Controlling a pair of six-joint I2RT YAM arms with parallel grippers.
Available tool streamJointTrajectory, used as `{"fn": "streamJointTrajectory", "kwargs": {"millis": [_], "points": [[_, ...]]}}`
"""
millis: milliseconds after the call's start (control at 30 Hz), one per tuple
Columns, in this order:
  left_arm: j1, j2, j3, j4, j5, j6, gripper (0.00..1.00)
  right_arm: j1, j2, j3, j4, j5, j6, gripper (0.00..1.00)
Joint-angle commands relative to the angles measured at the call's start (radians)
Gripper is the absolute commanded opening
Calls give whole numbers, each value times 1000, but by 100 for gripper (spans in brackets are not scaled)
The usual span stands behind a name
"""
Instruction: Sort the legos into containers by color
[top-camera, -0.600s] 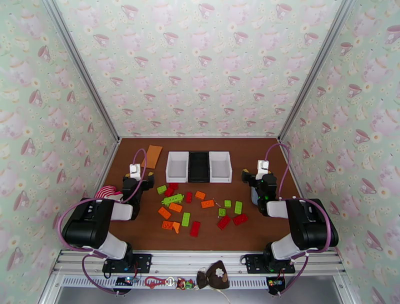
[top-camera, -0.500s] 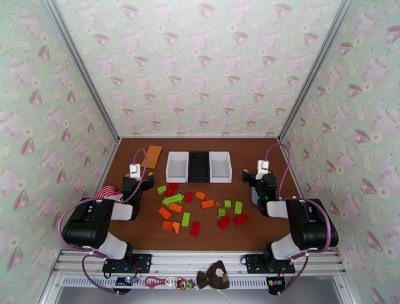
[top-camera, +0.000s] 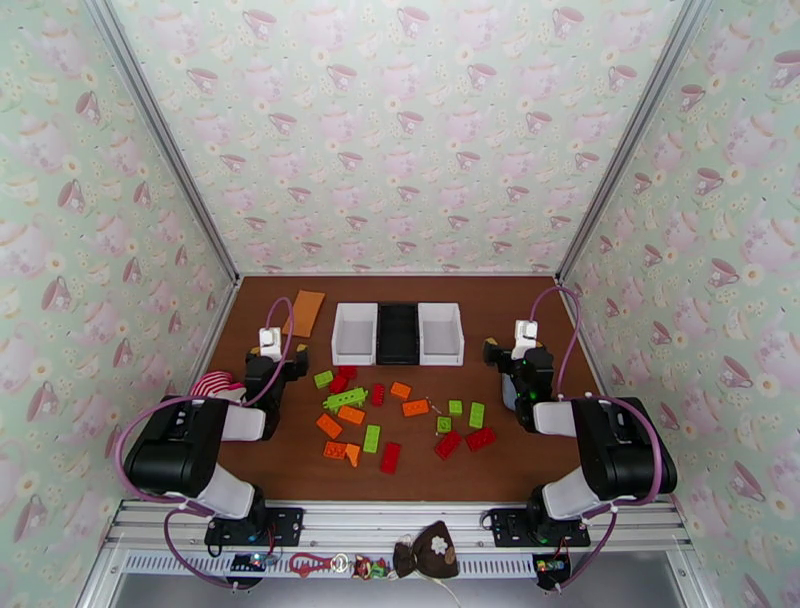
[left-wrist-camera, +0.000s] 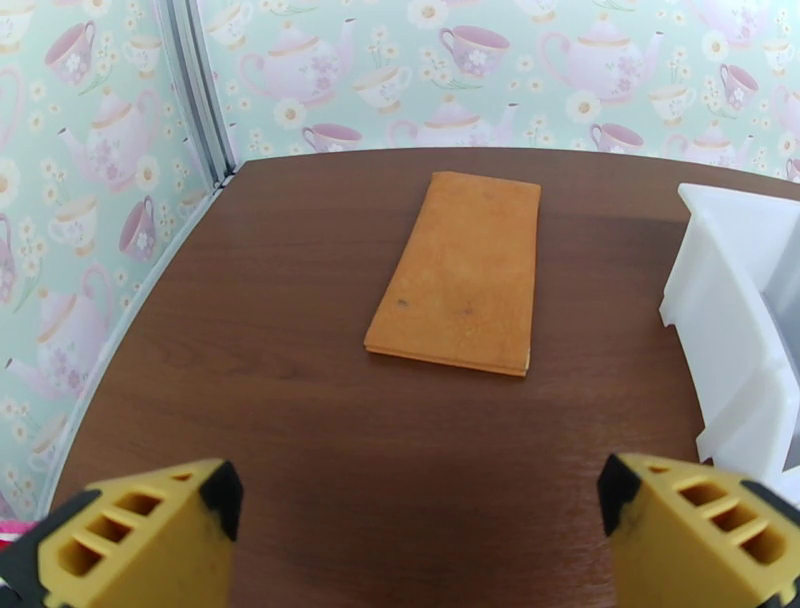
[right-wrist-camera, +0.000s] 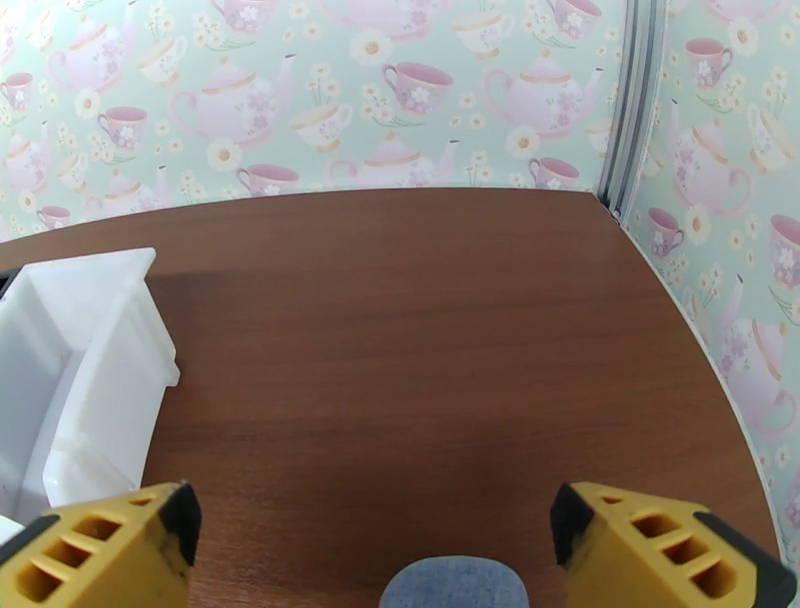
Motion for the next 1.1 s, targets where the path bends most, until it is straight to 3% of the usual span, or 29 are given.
{"fn": "streamJointTrajectory", "kwargs": {"millis": [0,167,400,567,733,1067], "points": [[5,3,18,31,22,5,100,4,1,2,18,1,13,99],[2,3,8,57,-11,3,100,4,-3,0,22,-2,10,99],[-32,-96,-47,78,-25,39,100,6,-128,66,-195,9,11,99],[-108,-245,-16,-98,-29,128,100,32,-199,98,-296,42,-3,99],[-226,-322,37,-251,-18,197,100,81,-274,194,-527,64,26,99],[-447,-411,141,-578,195,222,100,251,-378,327,-1016,123,192,99]]}}
